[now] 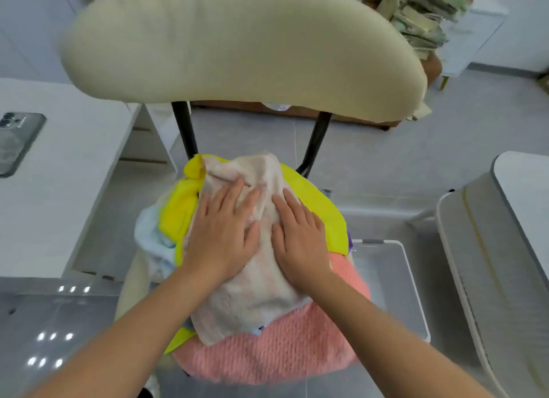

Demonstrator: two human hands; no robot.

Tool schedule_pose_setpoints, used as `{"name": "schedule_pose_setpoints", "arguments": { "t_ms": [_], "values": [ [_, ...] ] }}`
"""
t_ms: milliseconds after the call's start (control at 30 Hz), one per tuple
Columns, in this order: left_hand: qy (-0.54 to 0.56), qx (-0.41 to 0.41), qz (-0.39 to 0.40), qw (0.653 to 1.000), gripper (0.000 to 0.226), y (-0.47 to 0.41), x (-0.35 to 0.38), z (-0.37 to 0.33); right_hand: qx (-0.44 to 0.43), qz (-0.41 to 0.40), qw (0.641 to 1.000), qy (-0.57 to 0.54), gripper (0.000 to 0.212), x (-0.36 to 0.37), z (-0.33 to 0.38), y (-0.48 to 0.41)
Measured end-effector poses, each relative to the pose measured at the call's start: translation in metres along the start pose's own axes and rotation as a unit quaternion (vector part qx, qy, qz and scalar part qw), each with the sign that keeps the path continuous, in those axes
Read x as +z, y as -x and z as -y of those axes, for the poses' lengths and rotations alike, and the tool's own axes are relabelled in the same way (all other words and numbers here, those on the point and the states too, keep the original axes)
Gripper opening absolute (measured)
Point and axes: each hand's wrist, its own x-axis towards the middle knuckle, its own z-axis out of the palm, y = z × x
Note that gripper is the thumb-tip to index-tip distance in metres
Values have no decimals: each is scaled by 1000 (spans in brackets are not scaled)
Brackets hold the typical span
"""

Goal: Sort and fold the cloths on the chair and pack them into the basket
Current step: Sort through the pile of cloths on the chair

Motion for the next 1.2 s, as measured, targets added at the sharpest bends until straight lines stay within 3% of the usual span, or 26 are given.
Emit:
{"name": "schedule_pose_setpoints", "arguments": {
  "t_ms": [200,567,700,800,933,1067,1200],
  "values": [
    [-6,9,-75,997,62,6,14,6,-34,-35,999,9,61,13,-8,2],
    [-3,25,-117,993,66,10,26,9,-47,-46,997,29,61,23,-12,6],
    [-12,25,-142,989,57,8,33,8,-43,-60,995,60,76,28,-12,7],
    [-25,20,-154,988,54,9,38,6,-47,-78,993,77,76,33,-12,7],
    [-35,24,-131,991,66,16,36,2,-29,-61,994,87,78,33,-10,15],
    [-48,25,-98,994,76,16,36,-2,8,-42,996,72,52,30,-8,21],
    [-41,38,-114,992,71,18,40,-4,21,-42,998,50,46,30,-11,25]
  ]
}}
